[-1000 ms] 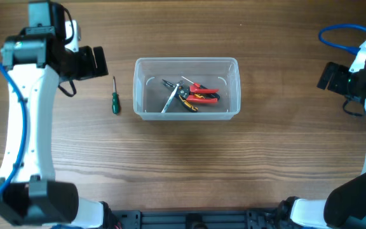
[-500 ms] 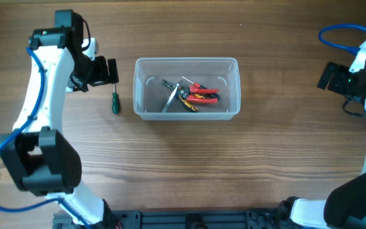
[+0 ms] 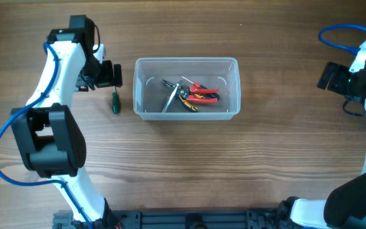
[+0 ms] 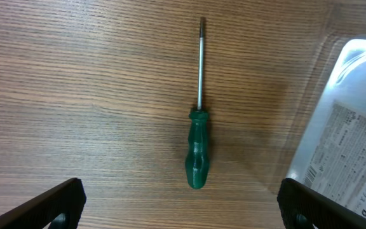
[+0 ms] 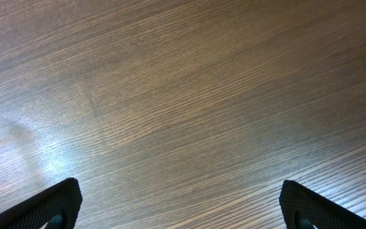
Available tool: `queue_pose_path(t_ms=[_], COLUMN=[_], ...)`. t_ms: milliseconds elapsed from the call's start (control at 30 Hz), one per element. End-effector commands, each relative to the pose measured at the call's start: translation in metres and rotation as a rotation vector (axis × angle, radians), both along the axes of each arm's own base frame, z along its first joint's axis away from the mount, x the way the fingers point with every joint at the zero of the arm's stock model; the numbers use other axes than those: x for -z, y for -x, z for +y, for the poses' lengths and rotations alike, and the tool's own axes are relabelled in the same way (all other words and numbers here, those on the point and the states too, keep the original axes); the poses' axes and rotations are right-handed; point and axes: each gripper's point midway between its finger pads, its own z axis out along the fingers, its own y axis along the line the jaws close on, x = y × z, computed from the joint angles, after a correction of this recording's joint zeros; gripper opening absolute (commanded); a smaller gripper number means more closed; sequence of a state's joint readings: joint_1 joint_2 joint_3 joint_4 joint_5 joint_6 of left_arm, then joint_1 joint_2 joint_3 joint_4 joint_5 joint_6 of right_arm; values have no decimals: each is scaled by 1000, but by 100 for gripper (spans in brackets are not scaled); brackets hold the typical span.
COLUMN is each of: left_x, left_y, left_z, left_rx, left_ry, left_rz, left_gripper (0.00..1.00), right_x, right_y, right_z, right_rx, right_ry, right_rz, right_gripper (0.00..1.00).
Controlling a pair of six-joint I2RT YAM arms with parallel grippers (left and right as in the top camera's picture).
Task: Pack container
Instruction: 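Lower the left gripper over the green-handled screwdriver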
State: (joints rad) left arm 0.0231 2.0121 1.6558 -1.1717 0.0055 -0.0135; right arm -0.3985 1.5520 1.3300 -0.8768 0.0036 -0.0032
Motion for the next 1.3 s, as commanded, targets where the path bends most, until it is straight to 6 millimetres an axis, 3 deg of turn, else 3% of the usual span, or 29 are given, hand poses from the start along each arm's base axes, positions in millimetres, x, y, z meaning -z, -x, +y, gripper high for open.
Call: queue_pose_path(t_ms=[0,167,567,700,1267], left_x=[8,25,55,60,65], left_y=[3,9,31,30,12], left_z=[-6,-12,-7,-15,-15], left_rx=[7,25,-8,-9,-10], left_ry=[-48,-49,-46,2,2], left_rz=[22,62,120,109,45], left_gripper=[100,100,100,100,100], right_x=[0,0,0,0,0], right_y=[0,0,0,0,0], right_z=[0,0,0,0,0], right_rx=[12,12,12,13,12], right_ry=[-9,-9,-9,-9,-9], right_rz=[-5,-5,-5,-5,-5], right_gripper=[100,100,100,100,100])
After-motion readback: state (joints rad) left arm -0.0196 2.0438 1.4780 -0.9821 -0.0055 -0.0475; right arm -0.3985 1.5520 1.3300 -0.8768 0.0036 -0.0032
